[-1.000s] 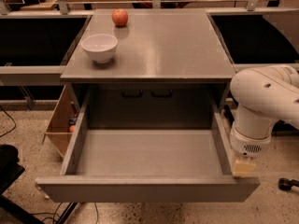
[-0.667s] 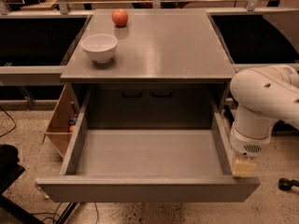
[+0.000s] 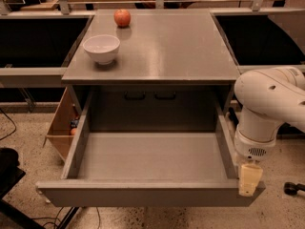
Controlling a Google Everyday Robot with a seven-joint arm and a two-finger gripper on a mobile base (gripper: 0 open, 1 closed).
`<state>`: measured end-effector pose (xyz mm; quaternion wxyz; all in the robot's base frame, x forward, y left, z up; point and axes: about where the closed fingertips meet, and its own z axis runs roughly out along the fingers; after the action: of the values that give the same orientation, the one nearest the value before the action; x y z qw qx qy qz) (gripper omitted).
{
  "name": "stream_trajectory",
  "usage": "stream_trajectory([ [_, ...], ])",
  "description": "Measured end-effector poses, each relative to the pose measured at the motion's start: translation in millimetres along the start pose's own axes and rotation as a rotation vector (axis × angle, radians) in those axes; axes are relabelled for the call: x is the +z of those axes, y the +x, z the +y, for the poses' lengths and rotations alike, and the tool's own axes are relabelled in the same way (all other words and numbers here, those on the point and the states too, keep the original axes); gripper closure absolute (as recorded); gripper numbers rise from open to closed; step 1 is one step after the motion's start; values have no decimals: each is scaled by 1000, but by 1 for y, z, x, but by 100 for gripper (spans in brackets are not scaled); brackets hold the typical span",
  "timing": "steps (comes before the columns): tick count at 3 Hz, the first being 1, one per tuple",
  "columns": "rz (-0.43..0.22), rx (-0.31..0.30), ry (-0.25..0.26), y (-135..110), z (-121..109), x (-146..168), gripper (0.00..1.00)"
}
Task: Open top drawer
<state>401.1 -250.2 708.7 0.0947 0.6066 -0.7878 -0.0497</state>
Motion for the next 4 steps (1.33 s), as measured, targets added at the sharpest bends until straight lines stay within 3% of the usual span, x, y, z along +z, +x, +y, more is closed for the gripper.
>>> stream_trajectory([
  [2, 0, 0, 0, 0, 0, 0, 0],
  [3, -19, -9, 25, -1, -6, -24, 0],
  [4, -67, 0, 77, 11, -4, -82, 0],
])
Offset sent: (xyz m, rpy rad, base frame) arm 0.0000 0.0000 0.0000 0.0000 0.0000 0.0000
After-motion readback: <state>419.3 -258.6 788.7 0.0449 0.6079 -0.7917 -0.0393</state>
